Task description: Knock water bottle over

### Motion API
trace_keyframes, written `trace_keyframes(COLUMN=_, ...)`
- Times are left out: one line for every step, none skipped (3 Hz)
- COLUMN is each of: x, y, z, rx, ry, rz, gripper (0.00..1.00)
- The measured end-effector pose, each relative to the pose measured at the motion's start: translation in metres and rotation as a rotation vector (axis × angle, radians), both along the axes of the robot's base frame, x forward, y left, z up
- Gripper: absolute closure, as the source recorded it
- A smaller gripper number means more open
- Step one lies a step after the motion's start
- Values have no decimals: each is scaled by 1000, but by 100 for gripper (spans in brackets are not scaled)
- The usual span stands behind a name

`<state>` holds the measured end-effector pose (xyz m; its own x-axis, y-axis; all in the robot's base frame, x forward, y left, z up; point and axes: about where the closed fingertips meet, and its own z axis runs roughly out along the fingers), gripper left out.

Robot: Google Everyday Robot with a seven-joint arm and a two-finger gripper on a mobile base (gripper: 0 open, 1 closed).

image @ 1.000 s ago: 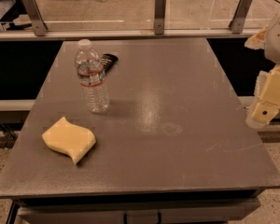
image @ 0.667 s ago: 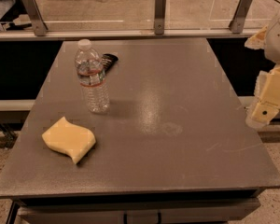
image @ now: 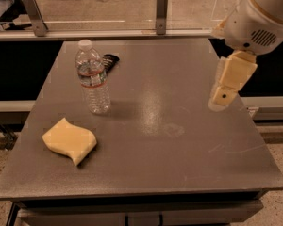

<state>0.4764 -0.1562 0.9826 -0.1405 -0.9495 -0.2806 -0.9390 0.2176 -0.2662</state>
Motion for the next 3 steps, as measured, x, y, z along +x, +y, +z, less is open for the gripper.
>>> trace_keyframes(x=30, y=72, z=6, rx=120, ry=-30, rz=130, gripper=0)
trace_keyframes(x=48, y=141, z=2, rx=275, ry=-33, rz=220, gripper=0)
trace_keyframes(x=62, y=190, z=-11, rx=426, ry=-9, rz=243, gripper=0)
